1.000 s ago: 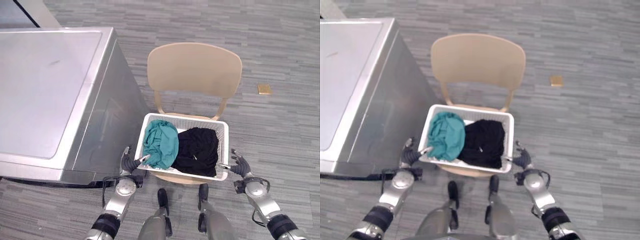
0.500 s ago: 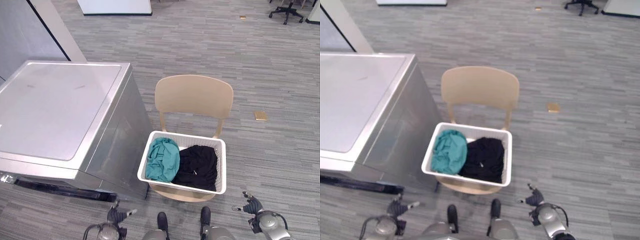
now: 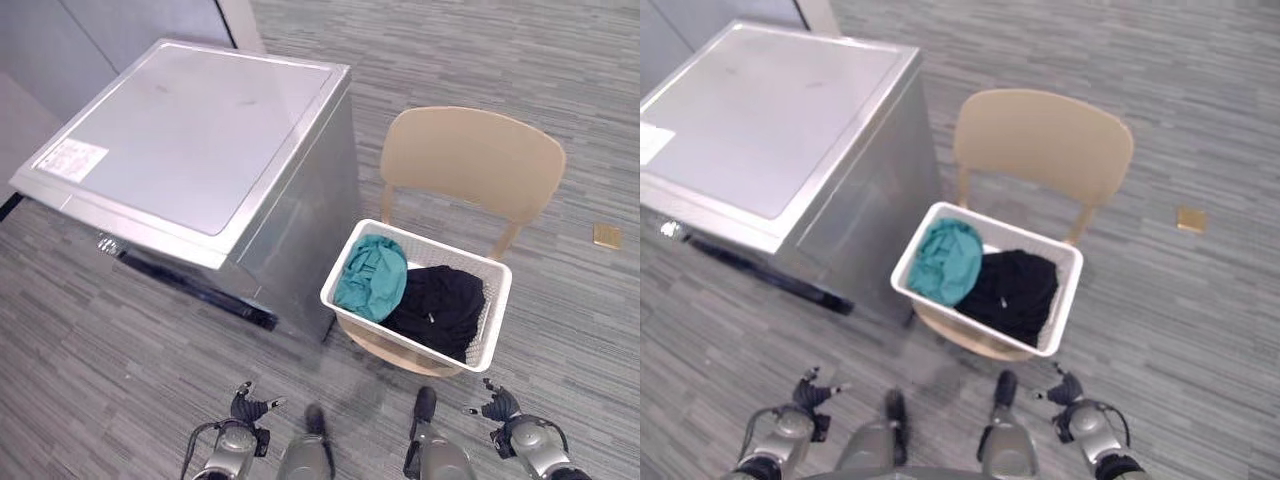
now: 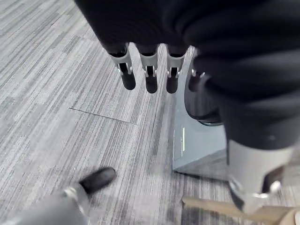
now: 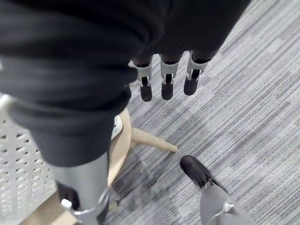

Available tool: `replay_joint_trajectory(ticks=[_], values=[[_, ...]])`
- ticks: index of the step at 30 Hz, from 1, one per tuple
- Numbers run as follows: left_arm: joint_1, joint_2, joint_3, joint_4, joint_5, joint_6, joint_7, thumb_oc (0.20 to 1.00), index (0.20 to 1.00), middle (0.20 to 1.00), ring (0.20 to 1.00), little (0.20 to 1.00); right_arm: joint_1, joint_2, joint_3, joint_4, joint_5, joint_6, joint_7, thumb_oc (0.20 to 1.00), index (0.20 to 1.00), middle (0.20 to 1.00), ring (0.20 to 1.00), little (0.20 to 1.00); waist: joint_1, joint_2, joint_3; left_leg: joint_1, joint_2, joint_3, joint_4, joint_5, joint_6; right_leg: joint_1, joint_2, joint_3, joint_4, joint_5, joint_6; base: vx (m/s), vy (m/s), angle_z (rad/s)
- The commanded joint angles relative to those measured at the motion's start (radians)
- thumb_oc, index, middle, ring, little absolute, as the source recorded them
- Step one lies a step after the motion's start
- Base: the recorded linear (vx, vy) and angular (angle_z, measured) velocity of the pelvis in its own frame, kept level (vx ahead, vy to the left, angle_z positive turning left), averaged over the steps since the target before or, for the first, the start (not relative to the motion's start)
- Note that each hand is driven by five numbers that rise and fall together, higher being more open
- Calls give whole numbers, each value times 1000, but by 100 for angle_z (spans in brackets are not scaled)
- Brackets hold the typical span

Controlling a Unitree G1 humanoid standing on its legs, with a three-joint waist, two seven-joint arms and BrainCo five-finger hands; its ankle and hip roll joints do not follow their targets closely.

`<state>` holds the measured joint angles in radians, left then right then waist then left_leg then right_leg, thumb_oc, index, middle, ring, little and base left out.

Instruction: Grab the laundry basket,head to the washer,open it,put in the laundry and shut it.

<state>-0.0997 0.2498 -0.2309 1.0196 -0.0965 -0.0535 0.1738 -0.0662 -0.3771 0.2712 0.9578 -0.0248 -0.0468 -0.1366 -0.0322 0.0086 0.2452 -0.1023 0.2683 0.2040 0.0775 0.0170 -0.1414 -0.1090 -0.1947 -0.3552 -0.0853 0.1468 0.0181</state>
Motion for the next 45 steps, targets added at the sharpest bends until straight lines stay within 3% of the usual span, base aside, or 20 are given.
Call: replay_joint_trajectory(ticks=[1,2,3,5,6,7,10,11,12,13,15,17,18,21,28,38,45], values=[[24,41,-14,-57,12,-36,28,1000,1000,1000,1000,1000,0,20,-24,-23,55,-15,-22,1000,1000,1000,1000,1000,2,-10,-25,-23,19,-3,-57,51,-9,31,-78,53,73,-159,138,191,604,68],[26,42,-21,-73,21,-36,14,1000,1000,1000,1000,1000,12,28,-49,-8,71,-7,-13,1000,1000,1000,1000,1000,-1,-1,-41,-24,16,8,-75,36,-14,57,-109,34,64,-142,157,180,475,79],[27,42,-21,-74,21,-36,13,1000,1000,1000,1000,1000,13,29,-49,-8,71,-7,-13,1000,1000,1000,1000,1000,-1,-2,-41,-24,15,9,-75,35,-13,57,-109,34,64,-142,157,133,519,63],[32,54,-31,-86,35,-35,5,1000,1000,1000,1000,1000,18,38,-65,-10,87,-8,-12,1000,1000,1000,1000,1000,0,-14,-41,-81,-28,-21,-14,2,-6,65,-151,38,63,-102,171,85,400,65],[29,72,-39,-99,50,-31,5,1000,1000,1000,1000,1000,17,51,-68,-9,94,-5,-11,1000,1000,1000,1000,1000,0,-24,-37,-96,-54,-33,12,-27,8,55,-167,60,81,-96,166,61,419,78],[16,96,-37,-110,58,-29,7,1000,1000,1000,1000,1000,5,67,-67,-5,102,-4,-17,1000,1000,1000,1000,1000,-4,-36,-27,-128,-102,-48,31,-33,43,14,-174,121,116,-62,150,33,406,72],[17,113,-24,-125,53,-24,14,1000,1000,1000,1000,1000,-16,81,-35,-20,107,-6,-18,1000,1000,1000,1000,1000,-6,-28,-16,-96,-147,-61,-4,-37,82,-44,-57,261,225,-151,107,82,319,46],[17,113,-24,-125,53,-24,14,1000,1000,1000,1000,1000,-16,81,-35,-20,107,-6,-18,1000,1000,1000,1000,1000,-6,-28,-16,-96,-147,-61,-4,-37,82,-44,-57,261,225,-151,107,169,283,33],[28,114,-15,-124,49,-22,13,1000,1000,1000,1000,1000,-31,82,-1,-68,104,-13,-17,1000,1000,1000,1000,1000,0,-22,-13,-53,-175,-63,-42,-36,102,-75,27,270,271,-198,81,119,177,16],[28,114,-15,-124,49,-22,13,1000,1000,1000,1000,1000,-31,82,-1,-68,104,-13,-17,1000,1000,1000,1000,1000,0,-23,-10,-49,-175,-63,-42,-37,102,-72,27,271,273,-200,81,168,245,4],[28,109,-11,-116,38,-19,15,1000,1000,1000,1000,1000,-58,84,39,-114,94,-15,-17,1000,1000,1000,1000,1000,5,-24,1,-22,-205,-70,-61,-41,113,-122,102,251,289,-218,71,89,111,17],[22,98,-7,-85,31,-8,23,1000,1000,1000,1000,1000,-73,84,58,-147,99,-15,-21,1000,1000,1000,1000,1000,-3,-27,16,5,-245,-91,-61,-57,123,-145,167,272,255,-215,71,138,79,20],[16,83,-11,-86,30,-25,30,1000,1000,1000,1000,1000,-77,94,62,-171,128,-18,-22,1000,1000,1000,1000,1000,6,-31,18,-5,-279,-127,-31,-67,126,-104,157,292,213,-212,66,115,45,24],[35,54,-18,-92,17,-25,30,1000,1000,1000,1000,1000,-79,109,72,-184,148,-14,-17,1000,1000,1000,1000,1000,8,-20,1,2,-293,-144,-34,-67,126,-90,180,343,202,-204,56,113,-12,50],[61,17,-22,-30,17,-9,24,1000,1000,1000,1000,1000,-118,147,158,-179,126,-3,3,1000,1000,1000,1000,1000,50,-3,-57,46,-299,-165,-88,-51,123,9,162,287,84,-183,60,127,-17,40],[64,34,-38,-51,44,-10,44,1000,1000,1000,1000,1000,-235,164,290,-349,137,-32,43,1000,1000,1000,1000,1000,96,4,-43,67,-300,-171,-128,-37,126,32,142,266,71,-182,75,2,33,3],[43,56,-32,-66,22,-16,70,1000,1000,1000,1000,1000,-328,138,268,-453,144,-42,-14,1000,1000,1000,1000,1000,118,-1,-7,7,-308,-174,-108,-27,136,-33,120,260,110,-170,83,-70,73,1]])
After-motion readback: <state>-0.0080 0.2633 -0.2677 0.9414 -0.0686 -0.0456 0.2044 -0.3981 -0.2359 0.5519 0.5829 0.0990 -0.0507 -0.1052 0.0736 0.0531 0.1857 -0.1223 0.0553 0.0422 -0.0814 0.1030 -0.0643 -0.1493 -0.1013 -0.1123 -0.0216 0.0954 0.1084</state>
